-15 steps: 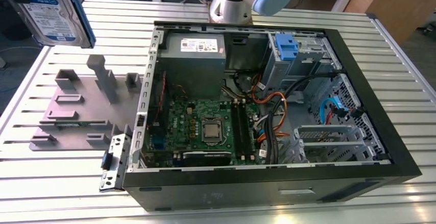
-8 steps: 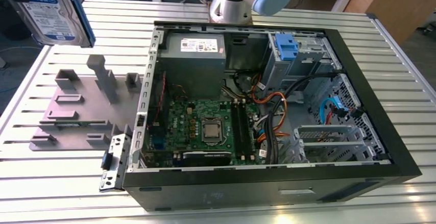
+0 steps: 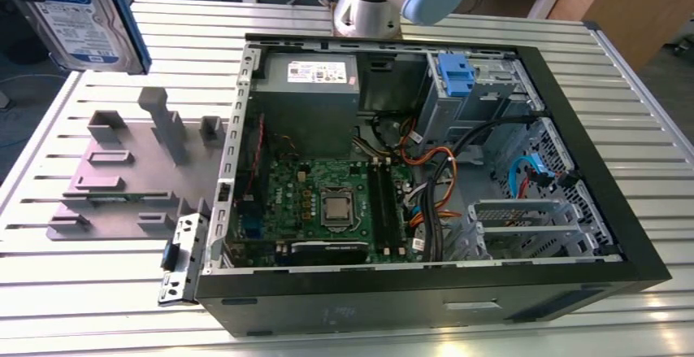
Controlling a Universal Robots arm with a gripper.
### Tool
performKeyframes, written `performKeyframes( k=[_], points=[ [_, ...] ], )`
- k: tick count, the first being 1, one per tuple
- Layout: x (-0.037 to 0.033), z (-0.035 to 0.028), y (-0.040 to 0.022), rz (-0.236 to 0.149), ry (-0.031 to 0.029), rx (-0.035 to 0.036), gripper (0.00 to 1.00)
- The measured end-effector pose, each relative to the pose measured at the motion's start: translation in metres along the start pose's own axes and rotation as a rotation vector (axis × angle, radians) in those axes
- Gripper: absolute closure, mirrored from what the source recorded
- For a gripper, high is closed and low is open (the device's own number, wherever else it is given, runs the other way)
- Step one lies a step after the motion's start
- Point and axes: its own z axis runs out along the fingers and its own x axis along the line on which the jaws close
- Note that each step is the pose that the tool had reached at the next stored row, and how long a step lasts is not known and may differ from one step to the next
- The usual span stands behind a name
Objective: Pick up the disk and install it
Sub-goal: 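Insert the disk into the insertion slot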
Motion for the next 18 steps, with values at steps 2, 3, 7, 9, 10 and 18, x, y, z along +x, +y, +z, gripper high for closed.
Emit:
performKeyframes(
  k=[2,3,7,9,10,18],
  points=[
    [0.0000,-0.0005,0.0000,0.000,0.0001,0.0000,0.63],
    [0.0000,-0.0007,0.0001,0.000,0.0000,0.0000,0.63],
    [-0.0001,-0.0015,0.0001,0.000,0.0000,0.0000,0.63],
    [-0.0002,-0.0018,0.0001,0.000,0.0000,0.0000,0.63],
    [-0.0002,-0.0020,0.0001,0.000,0.0000,0.0000,0.63],
    [-0.0004,-0.0047,0.0003,0.000,0.0000,0.0000,0.63]
  ],
)
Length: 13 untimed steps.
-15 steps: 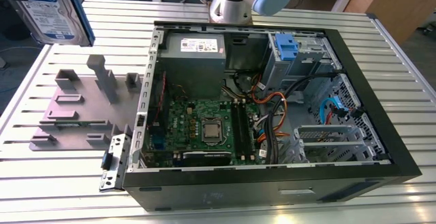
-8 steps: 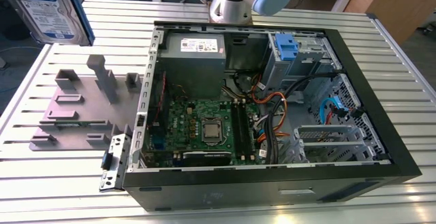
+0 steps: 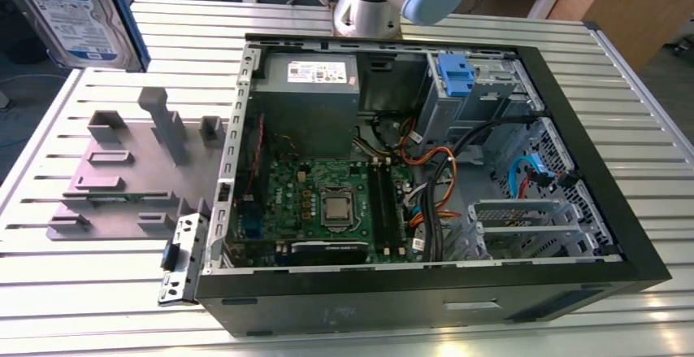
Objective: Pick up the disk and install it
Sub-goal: 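Insert the disk into the insertion slot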
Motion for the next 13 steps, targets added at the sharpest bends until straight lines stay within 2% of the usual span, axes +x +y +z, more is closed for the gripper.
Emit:
performKeyframes(
  k=[13],
  points=[
    [-0.0004,-0.0041,0.0002,0.000,0.0000,0.0000,0.63]
  ],
)
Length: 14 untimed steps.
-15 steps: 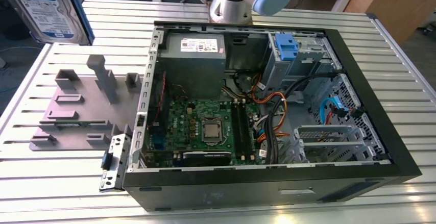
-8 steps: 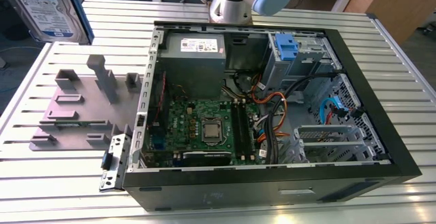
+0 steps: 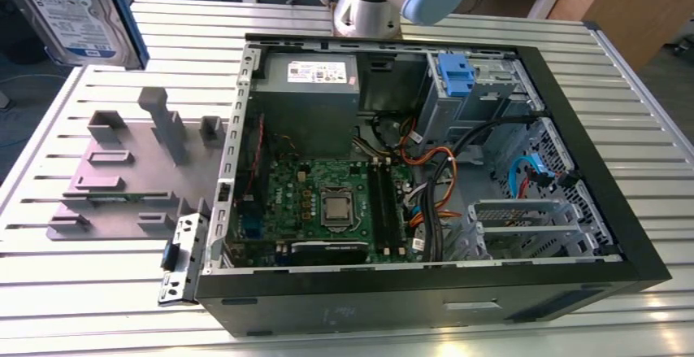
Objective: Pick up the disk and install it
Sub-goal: 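Insert the disk into the insertion slot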
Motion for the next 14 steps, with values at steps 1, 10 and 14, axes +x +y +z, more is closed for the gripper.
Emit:
performKeyframes(
  k=[1,10,14],
  points=[
    [0.0000,-0.0004,0.0000,0.000,0.0001,-0.0001,0.63],
    [-0.0003,-0.0034,0.0002,0.000,0.0001,-0.0001,0.63],
    [-0.0005,-0.0051,0.0003,0.000,0.0000,-0.0001,0.63]
  ],
)
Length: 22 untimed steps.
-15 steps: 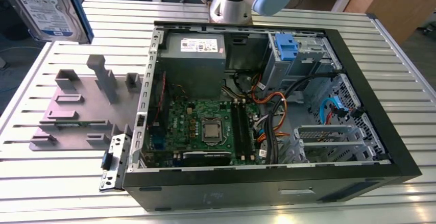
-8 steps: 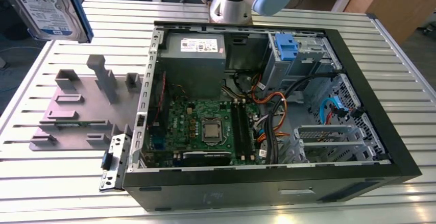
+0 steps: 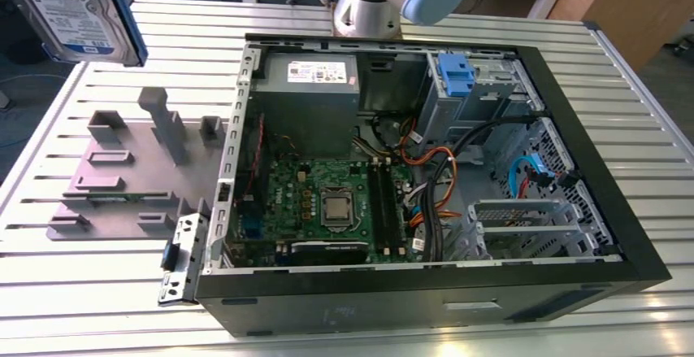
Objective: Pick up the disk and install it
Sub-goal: 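Insert the disk into the insertion slot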
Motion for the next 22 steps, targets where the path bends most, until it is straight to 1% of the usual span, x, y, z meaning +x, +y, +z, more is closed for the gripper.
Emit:
performKeyframes(
  k=[22],
  points=[
    [-0.0008,-0.0083,0.0004,0.000,0.0000,0.0000,0.63]
  ],
)
